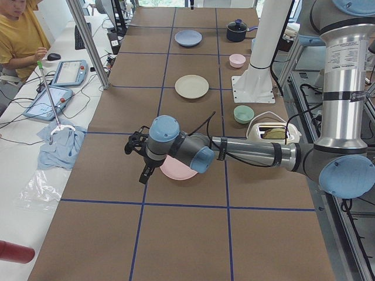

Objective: Stack three plates with pink and blue

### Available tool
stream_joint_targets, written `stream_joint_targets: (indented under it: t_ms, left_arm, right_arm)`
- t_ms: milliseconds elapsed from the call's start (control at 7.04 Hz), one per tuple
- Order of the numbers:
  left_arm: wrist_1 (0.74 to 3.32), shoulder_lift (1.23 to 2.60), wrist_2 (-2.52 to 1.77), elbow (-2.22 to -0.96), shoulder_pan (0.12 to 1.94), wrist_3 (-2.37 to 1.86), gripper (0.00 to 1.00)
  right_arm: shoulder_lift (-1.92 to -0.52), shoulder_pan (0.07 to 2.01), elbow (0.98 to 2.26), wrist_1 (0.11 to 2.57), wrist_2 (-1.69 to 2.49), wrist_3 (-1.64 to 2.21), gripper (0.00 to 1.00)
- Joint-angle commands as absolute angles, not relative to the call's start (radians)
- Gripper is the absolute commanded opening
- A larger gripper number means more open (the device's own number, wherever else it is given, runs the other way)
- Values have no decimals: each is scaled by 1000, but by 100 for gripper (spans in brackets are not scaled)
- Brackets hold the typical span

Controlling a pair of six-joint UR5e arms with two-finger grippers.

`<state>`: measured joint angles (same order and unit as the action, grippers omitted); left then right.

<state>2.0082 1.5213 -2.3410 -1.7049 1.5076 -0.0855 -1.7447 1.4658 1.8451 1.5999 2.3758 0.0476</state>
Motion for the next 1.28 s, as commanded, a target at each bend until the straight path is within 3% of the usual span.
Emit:
stream_joint_targets:
  t_ms: [0,1137]
  left_arm:
    - [2014,1513,-2335,-1703,1506,-84,100]
    - [2019,1499,-2342,-1713,1506,-86,100]
  right_arm:
    - [-1750,1488,1850,1600,2376,52,100]
    - [-1747,1488,1825,1547,2396,38,100]
